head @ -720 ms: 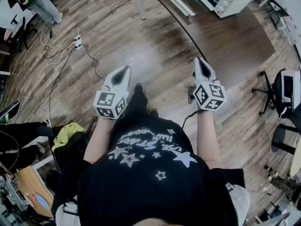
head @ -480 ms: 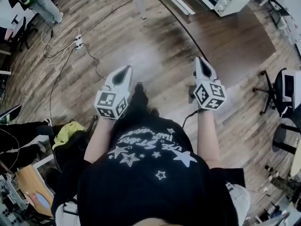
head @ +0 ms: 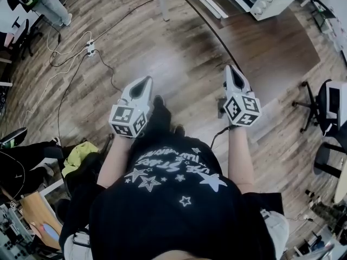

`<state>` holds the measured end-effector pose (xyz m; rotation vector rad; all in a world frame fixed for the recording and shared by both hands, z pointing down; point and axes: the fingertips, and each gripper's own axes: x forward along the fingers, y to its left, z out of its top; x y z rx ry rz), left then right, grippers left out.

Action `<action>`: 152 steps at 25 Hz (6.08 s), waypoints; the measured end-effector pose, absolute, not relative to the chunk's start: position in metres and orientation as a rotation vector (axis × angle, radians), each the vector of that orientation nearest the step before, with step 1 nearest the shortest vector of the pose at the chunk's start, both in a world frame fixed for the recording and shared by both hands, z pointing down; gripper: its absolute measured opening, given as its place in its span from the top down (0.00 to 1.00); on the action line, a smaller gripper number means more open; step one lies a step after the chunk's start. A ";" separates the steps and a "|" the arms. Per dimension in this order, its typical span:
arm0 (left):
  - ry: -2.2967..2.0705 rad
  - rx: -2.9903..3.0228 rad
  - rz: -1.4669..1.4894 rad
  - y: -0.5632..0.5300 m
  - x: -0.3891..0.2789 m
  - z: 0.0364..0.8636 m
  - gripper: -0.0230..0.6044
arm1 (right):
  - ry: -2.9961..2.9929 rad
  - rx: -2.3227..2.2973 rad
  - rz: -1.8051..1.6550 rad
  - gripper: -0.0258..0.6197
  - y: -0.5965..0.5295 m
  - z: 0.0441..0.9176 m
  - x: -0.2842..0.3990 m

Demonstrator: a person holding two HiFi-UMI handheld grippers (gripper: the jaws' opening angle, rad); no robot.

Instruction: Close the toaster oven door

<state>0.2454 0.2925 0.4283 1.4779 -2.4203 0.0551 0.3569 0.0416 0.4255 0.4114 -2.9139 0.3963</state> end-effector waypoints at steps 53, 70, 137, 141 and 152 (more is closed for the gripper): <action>-2.013 1.952 0.235 -0.028 -0.170 0.445 0.95 | -2.631 1.140 0.549 0.77 -0.209 0.488 0.070; -1.743 2.209 0.348 -0.155 -0.171 0.447 0.95 | -2.464 1.521 0.621 0.77 -0.247 0.489 0.119; -1.374 2.390 0.438 -0.160 -0.218 0.505 0.95 | -1.994 1.818 0.744 0.83 -0.206 0.575 0.093; -1.386 2.396 0.410 -0.164 -0.222 0.496 0.95 | -1.999 1.839 0.741 0.83 -0.206 0.565 0.094; -1.424 2.424 0.337 -0.173 -0.225 0.476 0.95 | -2.038 1.869 0.725 0.83 -0.211 0.536 0.094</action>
